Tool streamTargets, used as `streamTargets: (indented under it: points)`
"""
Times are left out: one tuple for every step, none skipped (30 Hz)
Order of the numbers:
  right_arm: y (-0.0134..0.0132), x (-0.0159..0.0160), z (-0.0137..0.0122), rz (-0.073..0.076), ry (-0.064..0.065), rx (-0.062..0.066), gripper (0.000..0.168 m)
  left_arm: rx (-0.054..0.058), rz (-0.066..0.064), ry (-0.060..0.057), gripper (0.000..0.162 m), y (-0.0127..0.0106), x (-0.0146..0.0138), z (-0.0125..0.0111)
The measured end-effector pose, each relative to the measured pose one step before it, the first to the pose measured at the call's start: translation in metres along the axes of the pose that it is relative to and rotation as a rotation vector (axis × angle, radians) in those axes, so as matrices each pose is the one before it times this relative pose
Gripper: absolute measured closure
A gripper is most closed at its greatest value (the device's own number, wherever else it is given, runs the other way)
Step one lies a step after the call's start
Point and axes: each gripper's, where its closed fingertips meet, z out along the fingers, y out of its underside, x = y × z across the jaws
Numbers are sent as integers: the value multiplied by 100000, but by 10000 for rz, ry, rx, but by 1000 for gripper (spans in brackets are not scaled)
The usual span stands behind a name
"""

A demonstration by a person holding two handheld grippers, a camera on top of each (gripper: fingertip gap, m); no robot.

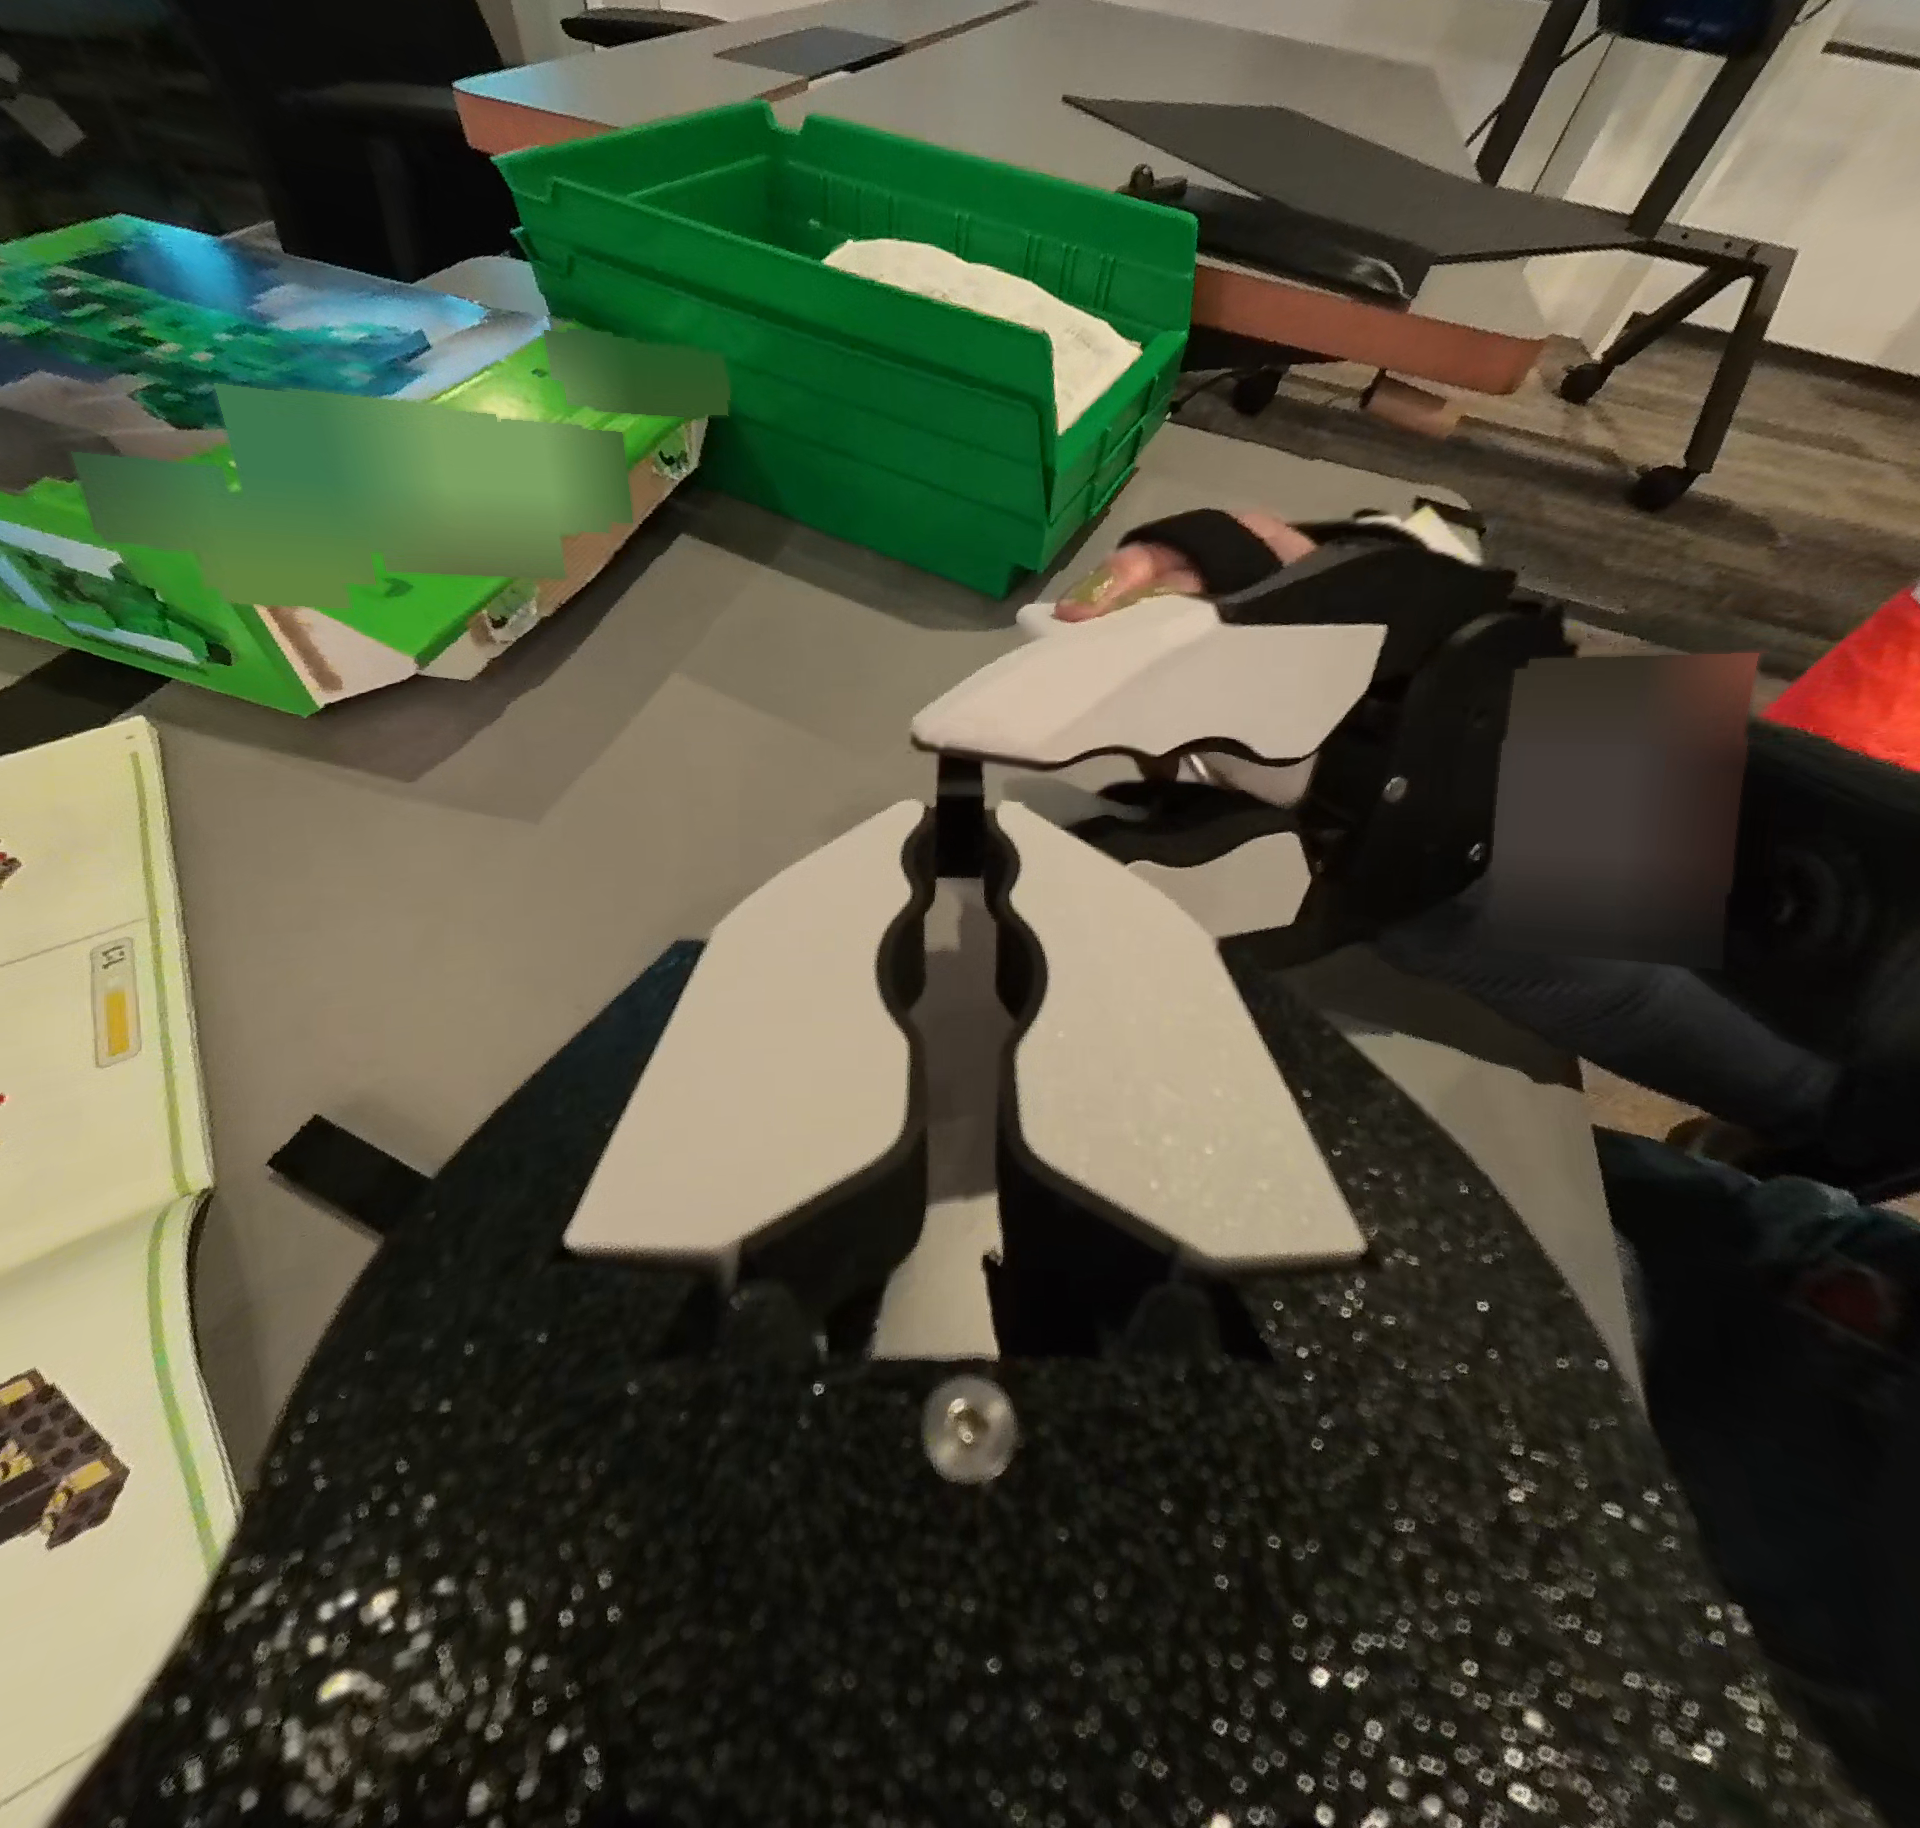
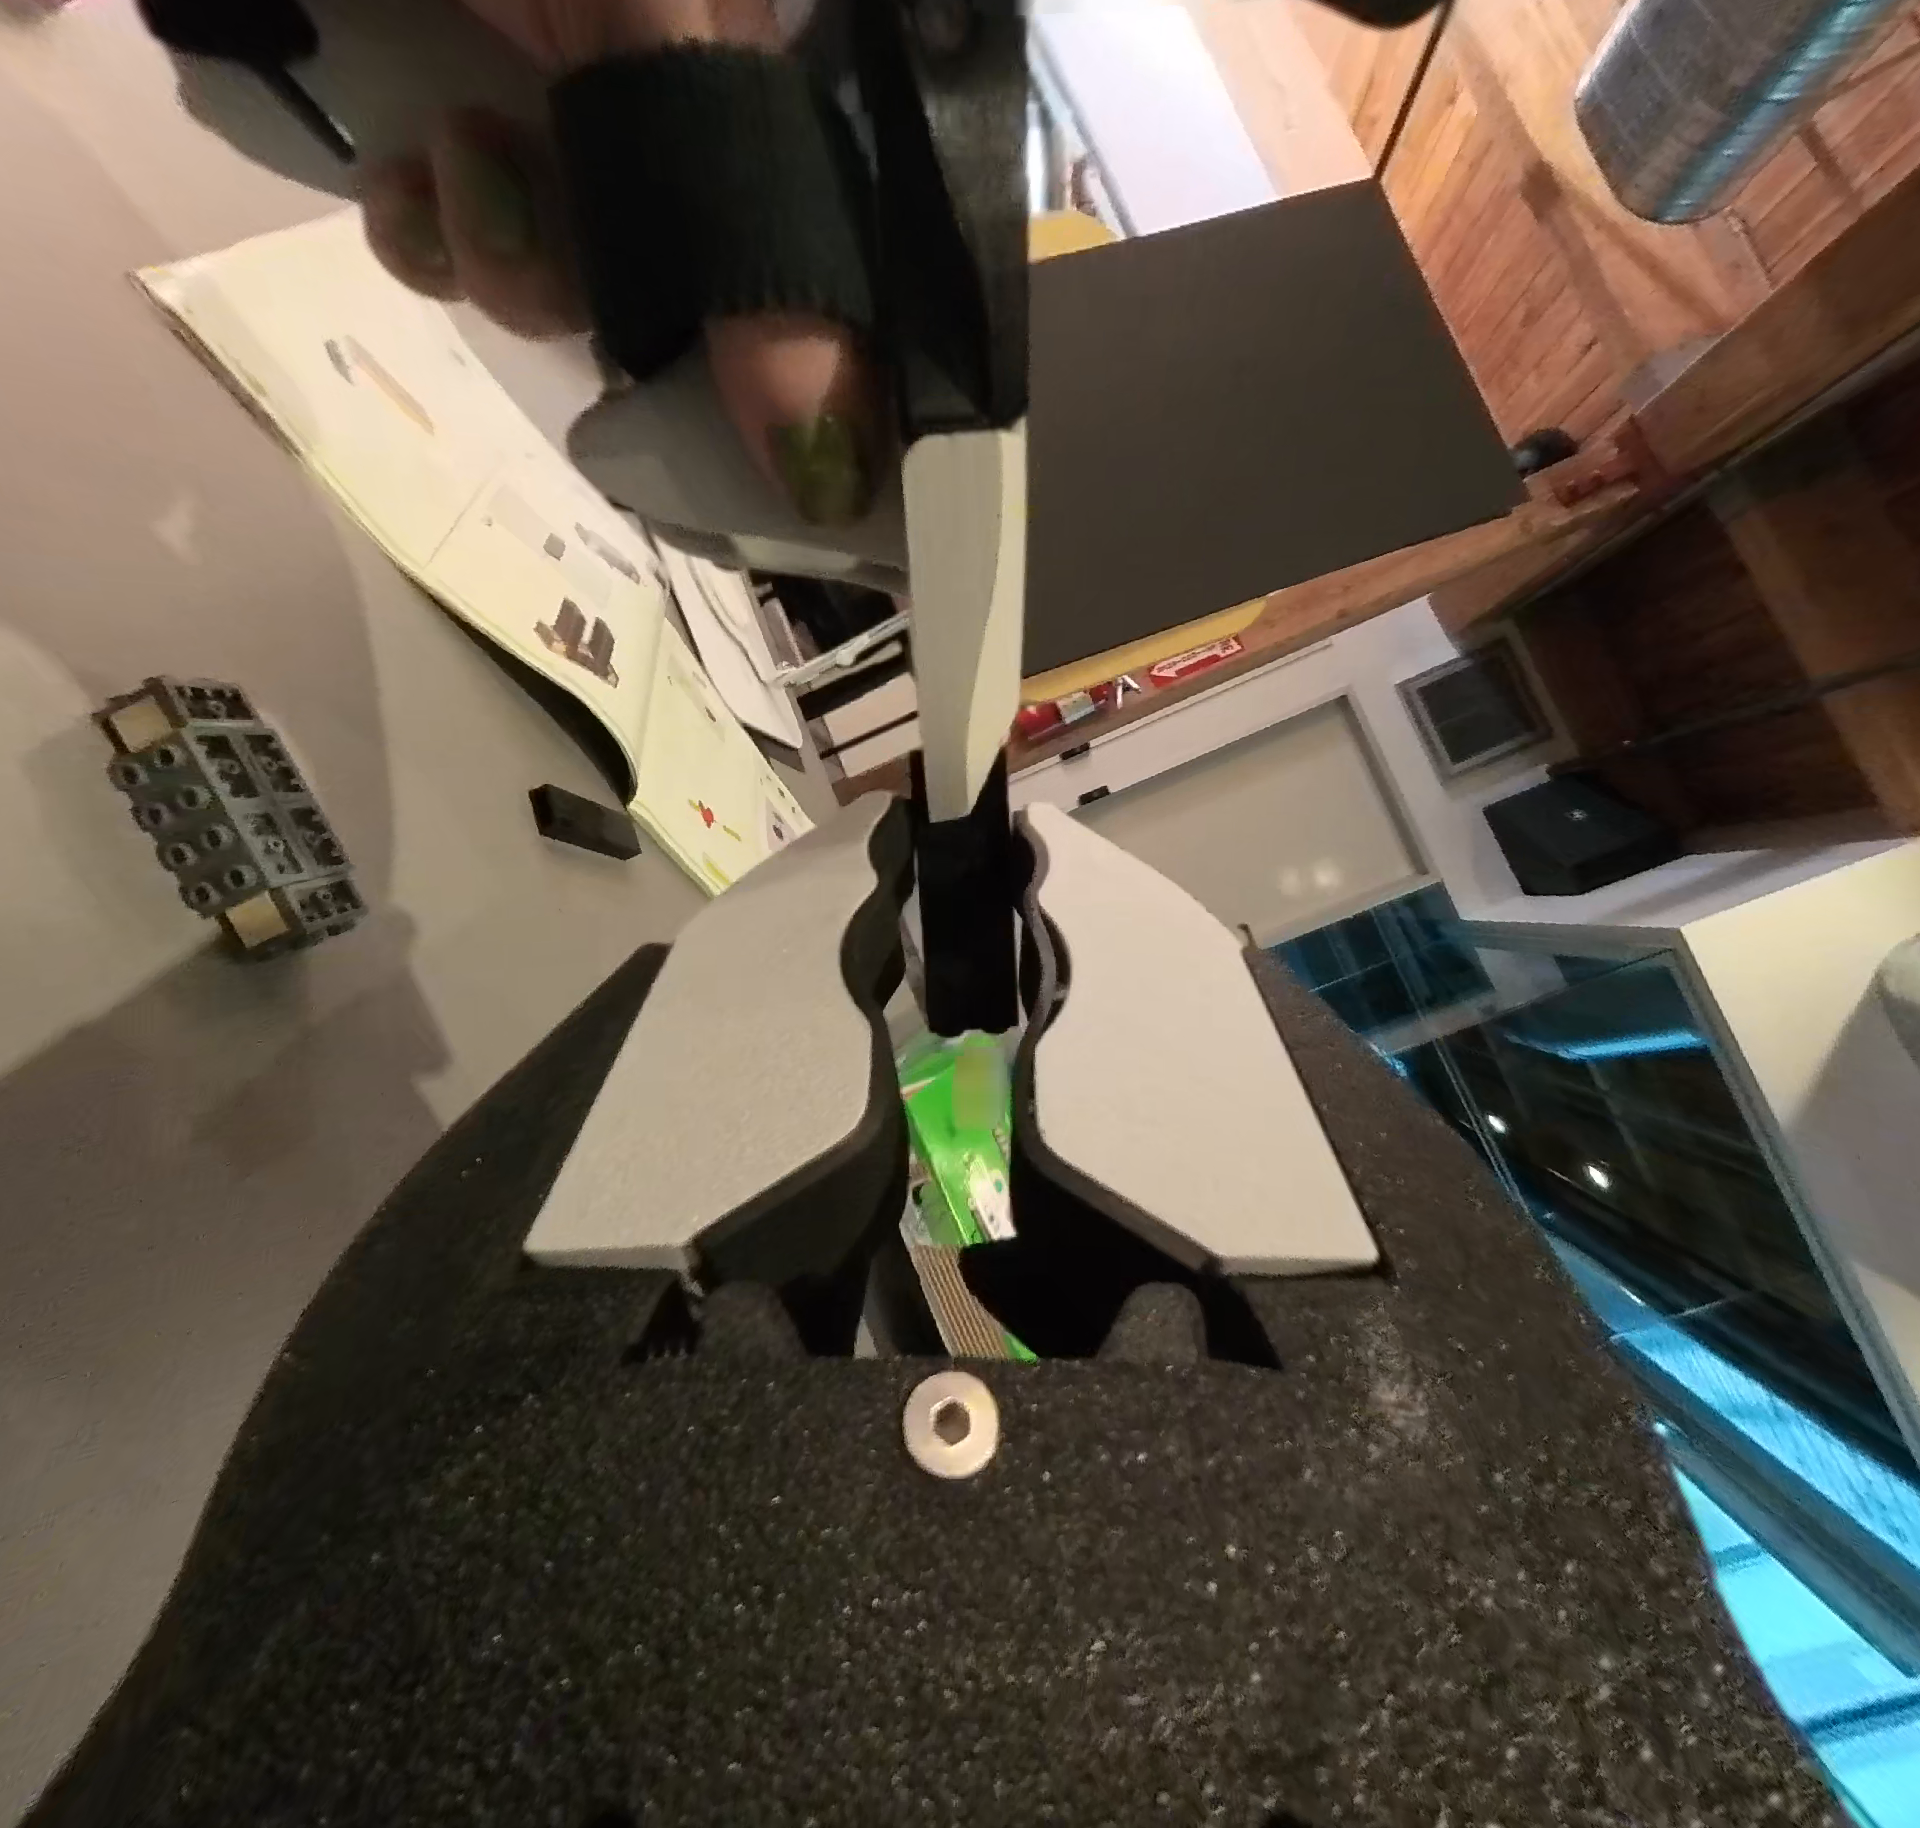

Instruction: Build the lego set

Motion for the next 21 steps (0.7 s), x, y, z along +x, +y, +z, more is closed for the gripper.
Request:
streamTargets:
  points:
    - [-3, 153, 14, 165, 156, 75, 151, 33, -117, -115, 154, -135, -187, -89]
    - [137, 22, 4, 156, 8, -36, 149, -51, -134, -150, 154, -58, -293, -114]
    - [338, -45, 78, 196, -97, -187, 143, -94, -170, -90, 154, -43, -259, -125]
    - [574, -62, 173, 252, -116, -363, 139, -68, -240, 21, 154, -106, -117, -122]
    - [550, -94, 194, 168, -105, -390, 133, -77, -270, 83, 154, -110, 15, -100]
    - [352, -141, 171, -3, -70, -257, 132, -164, -209, 55, 154, 6, 18, -37]
    - [200, -210, 139, -49, -79, -189, 132, -212, -92, -41, 154, 87, -34, 11]
    - [57, -276, 133, -15, -103, -135, 132, -205, 7, -97, 154, 93, -43, 39]
    - [57, -168, 135, -8, -41, -159, 132, -189, 53, -115, 154, 105, -34, 51]
    - [160, -30, 152, -60, 48, -231, 134, -167, 62, -102, 154, 98, -15, 58]
    - [219, -5, 134, -112, 64, -250, 136, -151, 51, -76, 154, 93, 9, 64]
    - [186, -43, 113, -114, 49, -193, 137, -146, 28, -41, 154, 97, 33, 69]
    - [129, -101, 91, -65, -7, -124, 139, -134, 7, -18, 154, 106, 35, 74]
    - [76, -100, 75, -6, -25, -87, 140, -139, -1, -23, 154, 134, 7, 79]
    - [79, 31, 28, 2, 42, -81, 146, -123, 4, -22, 154, 146, -27, 58]
    - [74, 134, 0, -72, 107, -43, 149, -43, -25, 11, 154, 68, -2, 56]
    - [34, 12, -10, -61, 3, -30, 149, 4, -48, 39, 154, 17, -6, 32]
    - [38, 5, 3, 43, -49, -48, 150, 18, -49, 58, 154, 7, 9, 24]
    - [14, 65, -34, 115, -41, -9, 150, 57, -25, 80, 149, -38, 30, 4]
    - [-29, 100, -45, 148, -50, 43, 150, 84, 30, 92, 144, -72, 72, -14]
    - [-44, 70, -45, 184, -66, 61, 151, 73, 49, 94, 139, -78, 94, -38]
